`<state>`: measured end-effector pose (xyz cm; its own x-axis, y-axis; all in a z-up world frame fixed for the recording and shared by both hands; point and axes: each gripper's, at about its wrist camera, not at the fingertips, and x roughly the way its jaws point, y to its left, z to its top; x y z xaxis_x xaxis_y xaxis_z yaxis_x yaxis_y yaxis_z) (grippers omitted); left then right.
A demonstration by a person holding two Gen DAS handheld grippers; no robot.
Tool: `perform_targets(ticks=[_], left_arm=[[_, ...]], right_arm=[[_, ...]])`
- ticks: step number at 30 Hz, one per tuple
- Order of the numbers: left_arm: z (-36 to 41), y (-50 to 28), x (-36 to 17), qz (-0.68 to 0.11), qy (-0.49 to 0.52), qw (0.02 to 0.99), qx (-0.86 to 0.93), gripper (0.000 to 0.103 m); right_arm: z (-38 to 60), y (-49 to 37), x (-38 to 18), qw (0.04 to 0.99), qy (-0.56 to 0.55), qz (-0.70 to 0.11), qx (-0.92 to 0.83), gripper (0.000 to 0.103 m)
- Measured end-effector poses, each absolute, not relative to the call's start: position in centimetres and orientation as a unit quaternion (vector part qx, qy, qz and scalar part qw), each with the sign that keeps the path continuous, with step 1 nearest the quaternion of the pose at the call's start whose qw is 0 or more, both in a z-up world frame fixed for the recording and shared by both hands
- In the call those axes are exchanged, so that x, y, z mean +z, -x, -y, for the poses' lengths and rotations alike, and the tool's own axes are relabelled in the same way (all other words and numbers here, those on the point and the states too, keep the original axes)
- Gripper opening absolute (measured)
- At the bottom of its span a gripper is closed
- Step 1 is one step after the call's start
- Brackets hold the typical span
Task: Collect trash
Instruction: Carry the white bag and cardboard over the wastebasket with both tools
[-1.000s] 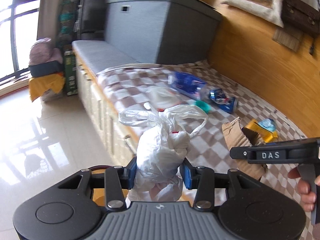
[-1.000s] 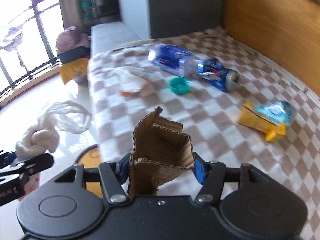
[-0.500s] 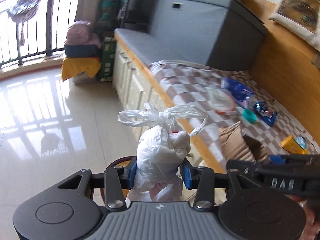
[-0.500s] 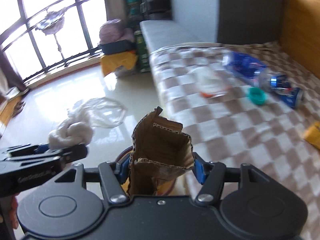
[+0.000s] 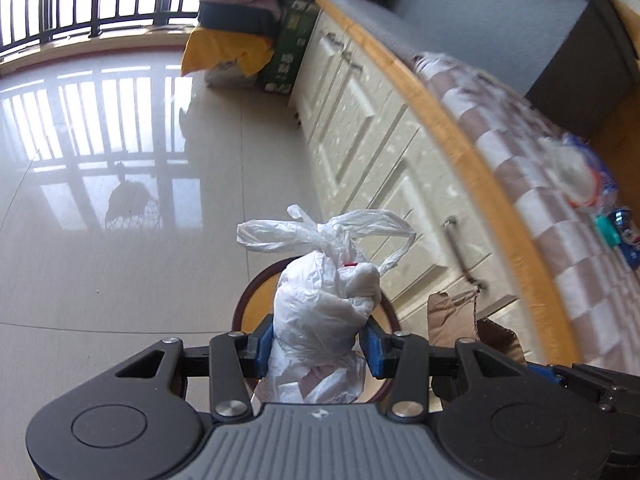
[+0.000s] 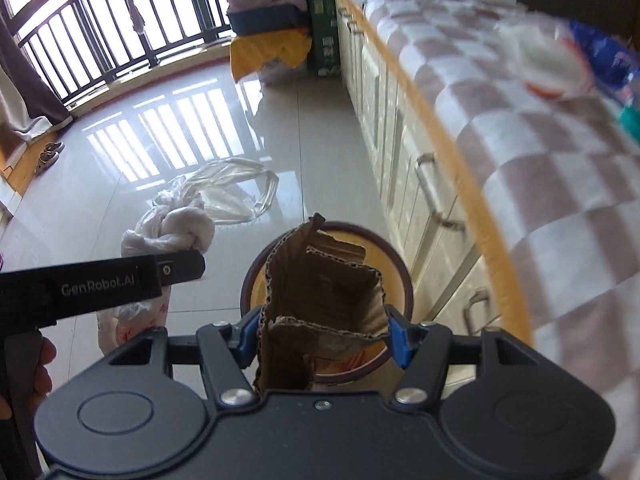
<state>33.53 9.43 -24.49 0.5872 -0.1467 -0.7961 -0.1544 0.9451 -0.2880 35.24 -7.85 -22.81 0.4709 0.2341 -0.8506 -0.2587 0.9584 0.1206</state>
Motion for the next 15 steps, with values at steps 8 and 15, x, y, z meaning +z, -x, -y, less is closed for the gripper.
perform_targets(ticks=[8, 15], left_arm=[[-9.7, -37.8, -30.6, -0.480, 0.175, 0.859, 0.023, 0.045], [-9.3, -40.9, -35.5, -0.507, 0.181, 0.842, 0.019, 0.045]], right_arm=[[6.0, -37.5, -30.4, 0.841, 0.003, -0.523, 0.137, 0.062], [6.8, -40.5, -35.3, 0.828, -0.003, -0.548, 0.120, 0.063]])
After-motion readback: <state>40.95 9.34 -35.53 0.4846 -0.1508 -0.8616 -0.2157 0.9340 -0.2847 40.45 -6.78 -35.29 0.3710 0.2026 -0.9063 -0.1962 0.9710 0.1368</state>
